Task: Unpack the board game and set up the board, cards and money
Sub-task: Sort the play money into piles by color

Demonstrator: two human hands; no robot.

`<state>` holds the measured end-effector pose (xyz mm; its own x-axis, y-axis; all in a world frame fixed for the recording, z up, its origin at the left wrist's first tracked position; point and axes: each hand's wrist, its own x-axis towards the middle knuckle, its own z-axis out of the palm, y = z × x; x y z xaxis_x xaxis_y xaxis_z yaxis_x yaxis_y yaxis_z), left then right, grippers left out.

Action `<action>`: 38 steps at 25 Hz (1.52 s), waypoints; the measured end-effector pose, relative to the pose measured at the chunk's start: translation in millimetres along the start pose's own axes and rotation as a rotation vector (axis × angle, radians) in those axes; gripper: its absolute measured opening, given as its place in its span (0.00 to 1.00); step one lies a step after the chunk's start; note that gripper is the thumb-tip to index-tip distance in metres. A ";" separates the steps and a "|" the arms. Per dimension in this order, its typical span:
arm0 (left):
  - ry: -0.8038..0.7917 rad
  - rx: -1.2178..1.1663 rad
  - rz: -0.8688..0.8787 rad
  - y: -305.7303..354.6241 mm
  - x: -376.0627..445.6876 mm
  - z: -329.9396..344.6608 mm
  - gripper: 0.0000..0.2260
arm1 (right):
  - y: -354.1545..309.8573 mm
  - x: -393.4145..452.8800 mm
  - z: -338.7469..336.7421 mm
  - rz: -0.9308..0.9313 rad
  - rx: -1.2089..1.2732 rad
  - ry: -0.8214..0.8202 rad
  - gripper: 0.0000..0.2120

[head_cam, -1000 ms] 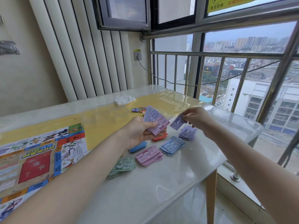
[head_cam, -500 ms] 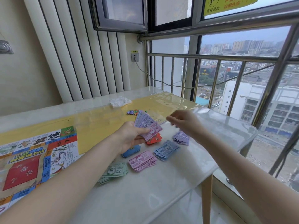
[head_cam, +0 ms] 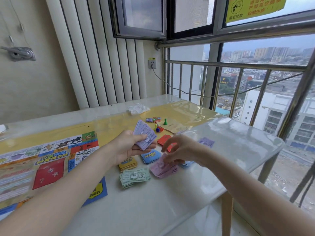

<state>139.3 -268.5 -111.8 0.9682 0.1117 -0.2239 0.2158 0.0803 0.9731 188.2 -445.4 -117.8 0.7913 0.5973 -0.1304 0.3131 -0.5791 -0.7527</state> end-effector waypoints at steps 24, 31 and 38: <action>0.008 0.005 0.045 6.0 -24.4 -13.0 0.04 | -36.7 2.8 5.7 -0.110 0.423 0.152 0.07; -0.007 -0.062 0.085 7.2 -18.1 -8.0 0.06 | -31.4 12.4 3.8 -0.114 0.485 0.275 0.05; 0.012 -0.163 0.076 12.0 -11.7 -0.7 0.07 | -31.3 5.7 -6.1 -0.147 0.299 0.281 0.04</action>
<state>130.5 -268.1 -97.6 0.9791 0.1357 -0.1512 0.1172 0.2306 0.9660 186.2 -427.2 -91.1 0.8749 0.4632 0.1413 0.2997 -0.2887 -0.9093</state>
